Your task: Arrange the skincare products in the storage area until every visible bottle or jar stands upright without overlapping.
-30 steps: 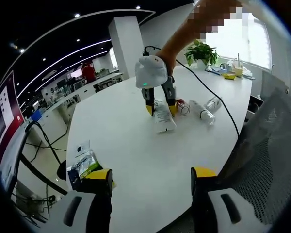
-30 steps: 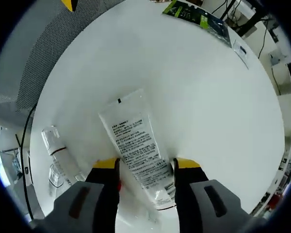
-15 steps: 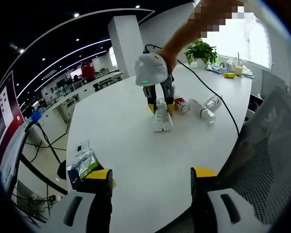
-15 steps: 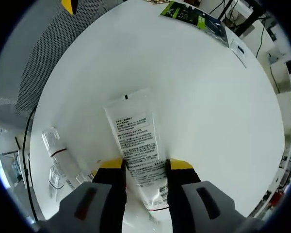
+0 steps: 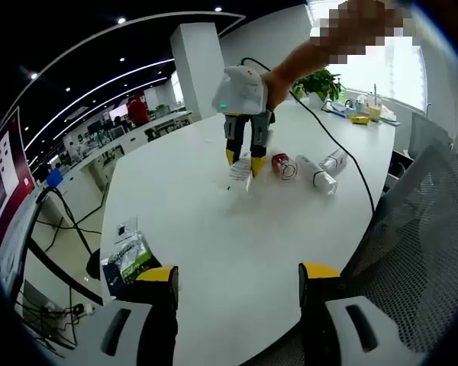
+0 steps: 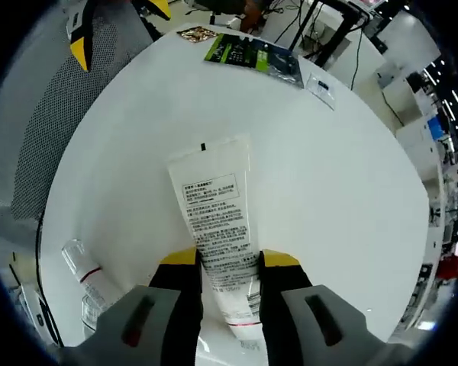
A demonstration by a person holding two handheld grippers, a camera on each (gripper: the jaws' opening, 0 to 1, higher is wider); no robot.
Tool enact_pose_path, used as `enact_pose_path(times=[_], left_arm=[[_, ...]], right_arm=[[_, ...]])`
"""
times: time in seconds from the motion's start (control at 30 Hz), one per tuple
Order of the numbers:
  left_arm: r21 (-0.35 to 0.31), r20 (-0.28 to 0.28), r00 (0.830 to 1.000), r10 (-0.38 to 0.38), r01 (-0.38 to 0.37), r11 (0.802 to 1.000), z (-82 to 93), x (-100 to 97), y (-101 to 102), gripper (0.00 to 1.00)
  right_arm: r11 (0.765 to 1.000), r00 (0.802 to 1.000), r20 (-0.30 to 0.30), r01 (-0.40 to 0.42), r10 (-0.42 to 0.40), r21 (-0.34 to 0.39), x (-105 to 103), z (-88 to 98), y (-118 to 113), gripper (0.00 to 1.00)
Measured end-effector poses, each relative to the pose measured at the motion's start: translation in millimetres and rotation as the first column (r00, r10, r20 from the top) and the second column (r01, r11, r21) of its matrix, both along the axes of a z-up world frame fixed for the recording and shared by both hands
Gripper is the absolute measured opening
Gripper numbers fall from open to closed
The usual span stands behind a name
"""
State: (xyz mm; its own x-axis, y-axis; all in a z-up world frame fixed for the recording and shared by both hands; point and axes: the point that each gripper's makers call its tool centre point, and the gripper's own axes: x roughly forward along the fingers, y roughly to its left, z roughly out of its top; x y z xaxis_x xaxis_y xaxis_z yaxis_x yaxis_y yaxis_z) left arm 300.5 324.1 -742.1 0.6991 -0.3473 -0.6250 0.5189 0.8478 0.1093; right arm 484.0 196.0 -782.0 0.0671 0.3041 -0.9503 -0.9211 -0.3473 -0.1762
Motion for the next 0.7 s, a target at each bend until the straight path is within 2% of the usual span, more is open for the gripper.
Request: enact_pose_path(times=[0.07,0.2,0.27,0.33,0.43,0.57,0.7], left_arm=[[-0.009,0.004,1.0,0.016,-0.016,1.0,1.3,2.1,2,0.66],[-0.025,0.002,1.0,0.018,-0.018,1.0,2.4,2.0,1,0.66],[-0.029,-0.002,1.0,0.021,-0.021,0.999,2.3,1.9,1,0.66],[-0.05,0.0,0.999,0.037,-0.037,0.998,4.8,3.7,2,0.66],[-0.057,-0.007,1.0,0.03,-0.031,0.998,4.2,2.5,0,0.66],[-0.069,-0.011,1.0,0.026,-0.027,0.997,5.2,2.0,-2,0.66],[-0.103,0.0,0.999,0.04,-0.04,0.994,10.6,3.9,-3,0.67]], right_arm=[[0.997,0.999,0.01,0.049,-0.05,0.052,2,8.0,2,0.24],[0.973,0.987,0.009,0.157,-0.161,0.169,6,27.4,7,0.25],[0.957,0.983,0.013,0.178,-0.186,0.228,5,37.7,10,0.24],[0.945,0.977,0.045,0.191,-0.21,0.265,7,46.6,9,0.24],[0.922,0.967,0.056,0.219,-0.249,0.319,7,57.6,9,0.24],[0.869,0.945,0.038,0.282,-0.324,0.407,5,77.4,9,0.24],[0.807,0.925,-0.002,0.332,-0.379,0.489,-5,94.6,10,0.25]])
